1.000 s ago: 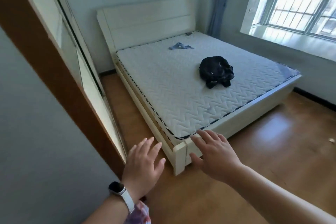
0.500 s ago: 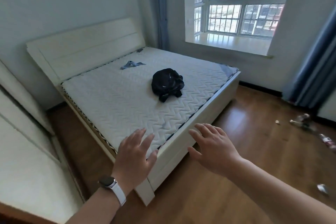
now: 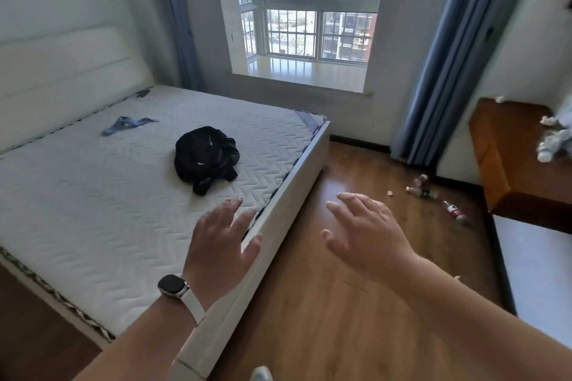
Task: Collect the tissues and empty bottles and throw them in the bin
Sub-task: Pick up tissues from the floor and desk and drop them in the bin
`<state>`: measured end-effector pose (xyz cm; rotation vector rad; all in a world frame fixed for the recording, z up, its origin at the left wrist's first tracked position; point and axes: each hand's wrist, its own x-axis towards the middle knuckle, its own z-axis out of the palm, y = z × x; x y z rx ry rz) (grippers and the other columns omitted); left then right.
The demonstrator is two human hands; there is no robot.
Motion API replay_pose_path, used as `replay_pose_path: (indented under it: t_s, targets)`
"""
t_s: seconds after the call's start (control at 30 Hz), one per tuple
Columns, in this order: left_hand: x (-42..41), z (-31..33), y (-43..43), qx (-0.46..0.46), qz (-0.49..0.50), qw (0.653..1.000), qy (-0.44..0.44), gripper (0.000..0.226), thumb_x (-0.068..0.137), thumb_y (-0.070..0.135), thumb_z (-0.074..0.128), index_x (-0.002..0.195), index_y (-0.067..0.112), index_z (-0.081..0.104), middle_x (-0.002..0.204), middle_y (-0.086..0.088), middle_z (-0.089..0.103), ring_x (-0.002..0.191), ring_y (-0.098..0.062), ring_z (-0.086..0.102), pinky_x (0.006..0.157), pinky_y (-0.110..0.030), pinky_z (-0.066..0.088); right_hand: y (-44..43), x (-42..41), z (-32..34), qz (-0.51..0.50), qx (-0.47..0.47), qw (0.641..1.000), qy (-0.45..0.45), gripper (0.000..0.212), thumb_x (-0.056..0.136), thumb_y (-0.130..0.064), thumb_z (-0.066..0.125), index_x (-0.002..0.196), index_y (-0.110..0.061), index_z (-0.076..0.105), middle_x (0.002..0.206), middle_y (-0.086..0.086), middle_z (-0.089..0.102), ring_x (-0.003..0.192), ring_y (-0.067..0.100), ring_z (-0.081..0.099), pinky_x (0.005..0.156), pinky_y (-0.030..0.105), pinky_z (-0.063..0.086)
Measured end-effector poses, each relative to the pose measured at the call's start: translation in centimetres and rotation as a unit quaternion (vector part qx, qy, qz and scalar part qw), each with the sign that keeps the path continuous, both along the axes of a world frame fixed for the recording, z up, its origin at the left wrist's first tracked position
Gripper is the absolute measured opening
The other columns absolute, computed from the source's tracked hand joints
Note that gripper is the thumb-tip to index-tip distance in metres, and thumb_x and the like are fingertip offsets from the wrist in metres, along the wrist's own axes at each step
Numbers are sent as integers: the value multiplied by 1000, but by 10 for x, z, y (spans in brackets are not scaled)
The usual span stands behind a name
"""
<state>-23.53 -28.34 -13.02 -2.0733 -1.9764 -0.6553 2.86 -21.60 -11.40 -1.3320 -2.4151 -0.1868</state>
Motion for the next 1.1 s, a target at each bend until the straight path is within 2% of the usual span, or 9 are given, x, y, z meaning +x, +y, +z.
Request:
replay_pose_path:
  t_s: [0.23, 0.5, 0.7, 0.9, 1.1]
  targets:
    - [-26, -2, 116, -28, -72, 997, -18, 50, 85, 46, 47, 125, 20, 61, 134, -8, 56, 126, -30, 50, 102, -50, 41, 79, -18, 5, -101, -18, 995, -21, 56, 80, -57, 44, 120, -23, 62, 127, 4, 60, 118, 26, 55, 94, 46, 44]
    - [-61, -8, 238, -31, -163, 986, -9, 52, 86, 48, 43, 129, 22, 59, 138, -8, 53, 129, -29, 47, 105, -46, 33, 147, -54, 17, -181, -10, 982, -44, 58, 84, -56, 40, 123, -21, 63, 130, 5, 58, 121, 26, 54, 98, 48, 42]
    - [-60, -10, 292, -37, -205, 978, -22, 51, 85, 47, 44, 127, 21, 59, 138, -9, 54, 128, -29, 47, 104, -49, 37, 178, -53, 17, -209, -18, 976, -60, 55, 84, -53, 43, 122, -18, 64, 128, 6, 60, 119, 27, 55, 94, 47, 45]
    - [-51, -16, 339, -51, -224, 973, -9, 51, 86, 47, 42, 128, 22, 58, 139, -8, 53, 130, -29, 46, 106, -42, 28, 214, -39, 8, -239, -43, 969, -53, 56, 86, -54, 40, 125, -18, 61, 131, 6, 57, 123, 25, 51, 97, 46, 42]
    - [-25, -16, 395, -60, -238, 969, 15, 51, 87, 48, 42, 128, 23, 58, 140, -7, 52, 131, -28, 46, 106, -46, 35, 264, -14, -9, -263, -57, 962, -36, 57, 87, -54, 38, 124, -18, 62, 131, 8, 57, 122, 27, 52, 97, 47, 42]
